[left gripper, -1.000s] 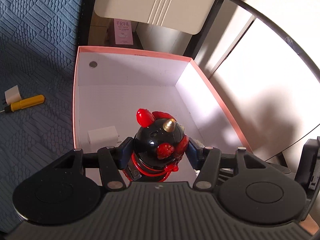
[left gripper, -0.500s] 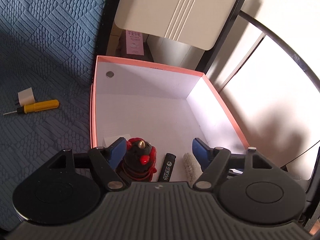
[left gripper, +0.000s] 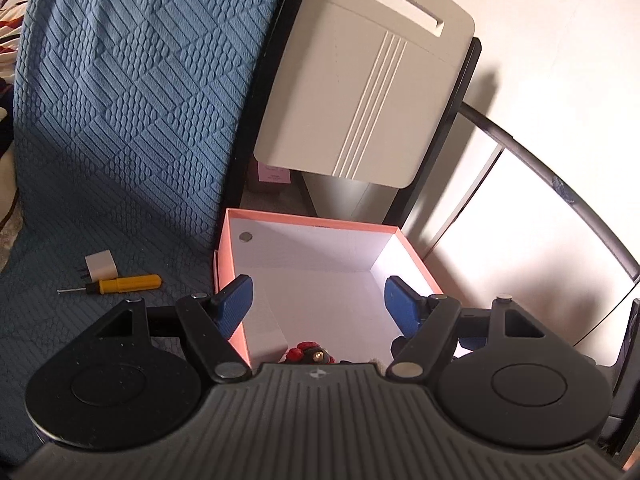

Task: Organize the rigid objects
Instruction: 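Lower both held items into the pink box and open both grippers, then withdraw both open tools from the box back toward the cushion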

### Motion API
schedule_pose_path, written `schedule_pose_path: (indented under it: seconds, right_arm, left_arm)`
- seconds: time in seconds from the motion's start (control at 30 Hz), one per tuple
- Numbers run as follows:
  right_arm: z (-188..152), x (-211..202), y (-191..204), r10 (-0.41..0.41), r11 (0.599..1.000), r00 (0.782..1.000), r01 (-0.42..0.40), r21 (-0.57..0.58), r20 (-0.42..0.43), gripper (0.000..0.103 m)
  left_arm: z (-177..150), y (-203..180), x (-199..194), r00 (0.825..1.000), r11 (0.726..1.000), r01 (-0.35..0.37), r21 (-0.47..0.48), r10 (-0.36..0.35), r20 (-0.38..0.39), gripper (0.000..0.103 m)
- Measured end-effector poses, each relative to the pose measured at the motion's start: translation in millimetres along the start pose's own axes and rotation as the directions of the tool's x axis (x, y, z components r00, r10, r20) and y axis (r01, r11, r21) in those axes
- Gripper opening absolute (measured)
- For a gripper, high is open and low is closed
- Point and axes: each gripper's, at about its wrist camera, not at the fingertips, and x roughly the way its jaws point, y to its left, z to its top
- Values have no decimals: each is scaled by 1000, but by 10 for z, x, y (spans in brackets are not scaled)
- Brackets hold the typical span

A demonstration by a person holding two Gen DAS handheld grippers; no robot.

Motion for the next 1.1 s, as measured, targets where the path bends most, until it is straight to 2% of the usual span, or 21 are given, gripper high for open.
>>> schedule_pose_path:
  seconds: [0.2,0.47,0.83,1.1]
  right_arm:
    - [27,-108,262,35,998,999,-33,-44,33,85]
    - [-62,-154,657,106,989,994,-101,-109,35,85]
    - [-252,3,1091,149,978,989,-150,-144,-17,85]
    - [-410,197,1378,160,971,985,-168,-170,-58,85]
  left_arm:
    - [34,128,-332,998,1000,-13,2,13,59,77]
    - [-39,453,-571,995,999,-45,-9,46,89,77]
    - [-194,984,-726,989,995,-88,-49,93,112,77]
    - [-293,1384,-710,987,990,-126,-63,132,90,77]
